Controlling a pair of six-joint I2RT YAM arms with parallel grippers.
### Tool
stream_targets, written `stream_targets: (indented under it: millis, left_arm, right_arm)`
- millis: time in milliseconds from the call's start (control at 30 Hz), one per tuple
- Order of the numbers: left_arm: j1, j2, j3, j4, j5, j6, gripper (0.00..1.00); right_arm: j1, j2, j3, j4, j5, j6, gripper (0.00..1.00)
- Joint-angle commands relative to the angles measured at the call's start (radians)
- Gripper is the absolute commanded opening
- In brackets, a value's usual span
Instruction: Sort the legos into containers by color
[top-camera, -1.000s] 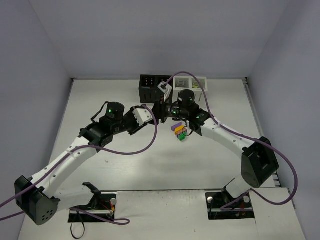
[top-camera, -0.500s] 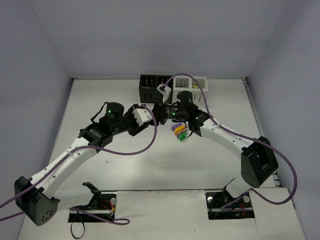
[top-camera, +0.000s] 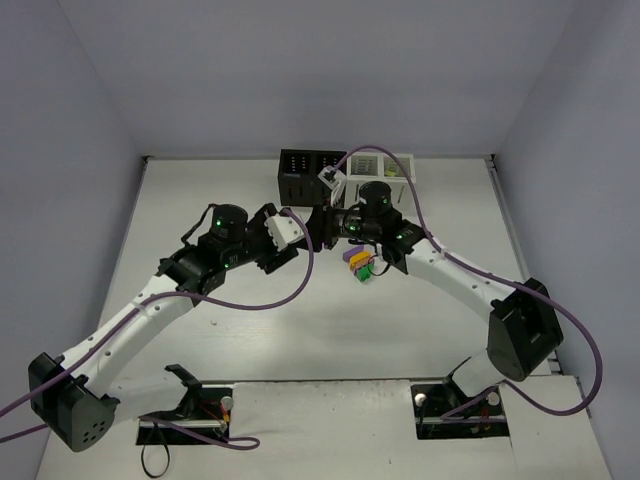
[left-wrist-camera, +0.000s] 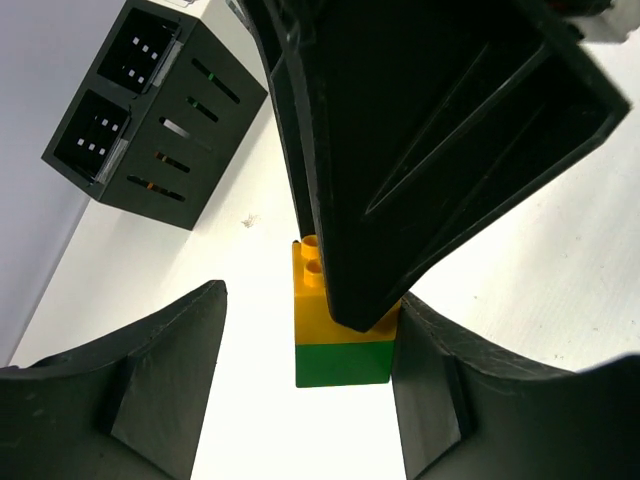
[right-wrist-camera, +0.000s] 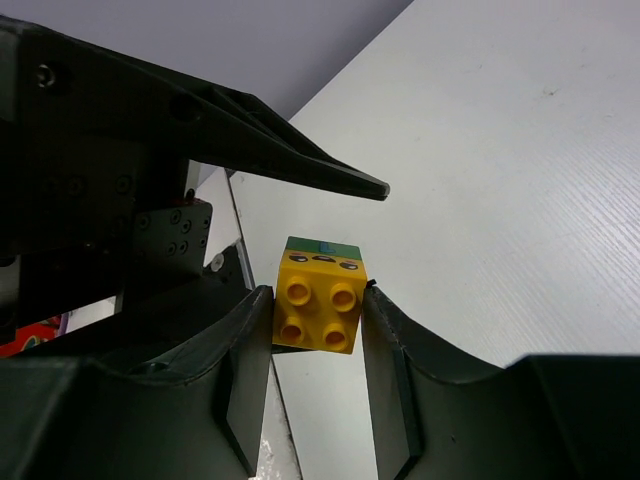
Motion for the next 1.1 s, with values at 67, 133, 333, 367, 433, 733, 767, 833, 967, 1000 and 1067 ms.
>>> stream_targets:
  millis: [67, 133, 333, 367, 433, 733, 767, 833, 967, 1000, 1067]
  left_arm:
    - [0.002, -0.014, 0.014, 0.062, 0.002, 0.009, 0.58]
    - [0.002, -0.011, 0.016, 0.061, 0.002, 0.011, 0.55]
    - [0.002, -0.008, 0.020, 0.056, 0.002, 0.012, 0.36]
    - [0.002, -0.010, 0.020, 0.054, 0.002, 0.011, 0.35]
    - [0.002, -0.008, 0.023, 0.050, 0.004, 0.014, 0.34]
    - [0.002, 0.006, 0.040, 0.022, 0.022, 0.015, 0.18]
    - [0.002, 0.007, 0.042, 0.019, 0.024, 0.014, 0.17]
    - [0.002, 0.009, 0.043, 0.015, 0.025, 0.014, 0.14]
    - [0.002, 0.015, 0.048, 0.013, 0.027, 0.014, 0.12]
    - [0.002, 0.016, 0.048, 0.011, 0.027, 0.014, 0.12]
    - [0.002, 0.018, 0.048, 0.010, 0.024, 0.014, 0.12]
  right_arm:
    - [-0.008, -0.074, 0.013, 0.063, -0.019, 0.006, 0.00]
    - [-0.009, -0.077, 0.012, 0.064, -0.019, 0.006, 0.00]
    - [-0.009, -0.077, 0.004, 0.069, -0.019, 0.009, 0.00]
    - [-0.009, -0.078, 0.004, 0.069, -0.019, 0.009, 0.00]
    - [-0.011, -0.078, 0.001, 0.070, -0.019, 0.009, 0.00]
    - [-0.066, -0.098, -0.010, 0.072, -0.018, 0.012, 0.00]
    - [-0.075, -0.103, -0.011, 0.070, -0.018, 0.012, 0.00]
    - [-0.101, -0.111, -0.008, 0.069, -0.019, 0.009, 0.00]
    - [-0.143, -0.115, 0.006, 0.050, -0.012, -0.008, 0.00]
    - [-0.151, -0.115, 0.015, 0.044, -0.006, -0.020, 0.00]
    - [-0.172, -0.114, 0.022, 0.032, -0.004, -0.028, 0.00]
